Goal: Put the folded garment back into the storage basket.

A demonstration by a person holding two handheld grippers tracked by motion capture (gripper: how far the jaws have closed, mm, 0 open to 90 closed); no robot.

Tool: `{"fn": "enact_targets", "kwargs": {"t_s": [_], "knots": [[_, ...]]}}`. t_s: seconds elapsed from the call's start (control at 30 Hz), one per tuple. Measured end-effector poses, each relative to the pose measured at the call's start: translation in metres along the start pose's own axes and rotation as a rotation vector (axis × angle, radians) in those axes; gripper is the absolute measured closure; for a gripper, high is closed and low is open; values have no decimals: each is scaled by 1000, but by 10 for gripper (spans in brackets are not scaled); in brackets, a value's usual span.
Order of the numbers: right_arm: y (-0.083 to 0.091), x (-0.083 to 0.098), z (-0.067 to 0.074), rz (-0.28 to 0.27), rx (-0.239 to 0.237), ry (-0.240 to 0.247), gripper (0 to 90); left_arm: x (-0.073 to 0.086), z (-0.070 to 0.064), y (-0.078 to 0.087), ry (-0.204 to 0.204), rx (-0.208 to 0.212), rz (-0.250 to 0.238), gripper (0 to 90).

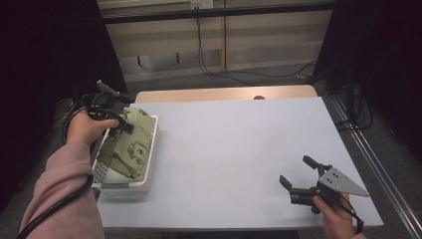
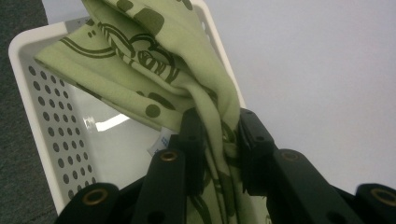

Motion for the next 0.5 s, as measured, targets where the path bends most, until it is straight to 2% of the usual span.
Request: {"fn": "enact_targets", "kwargs": {"t_s": [0.03, 0.17, 0.27, 0.3, 0.33, 0.37, 0.4, 0.5], "knots": [[0, 0, 0, -1, 0, -1, 5, 0, -1, -1, 10, 13, 1, 746], [0, 0, 0, -1, -6, -2, 5, 1, 1, -2, -15, 8, 13, 745], [0, 0, 0, 0, -5, -2, 5, 2, 0, -4, -4, 1, 6, 745], [0, 0, 0, 1, -3, -2, 5, 2, 2, -4, -16, -11, -3, 745], [0, 0, 0, 0, -2, -2, 5, 3, 4, -5, -54, -21, 7, 745], [0, 0, 0, -1, -2, -2, 5, 2, 2, -5, -22, 1, 8, 745], [0, 0, 0, -1, -2, -2, 5, 3, 2, -5, -8, -2, 7, 745], [0, 0, 0, 1, -3, -1, 5, 3, 3, -5, -17, 0, 10, 745]]}}
Point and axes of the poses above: each handheld gripper's, and its own axes: y roughly backward along the jaws, x roughly out of its underside, z roughly to its left, the point moved 3 cm from there along -y, roughly forward along the jaws, and after that the axes turned 14 degrees about -x, right-handed, at the moved point
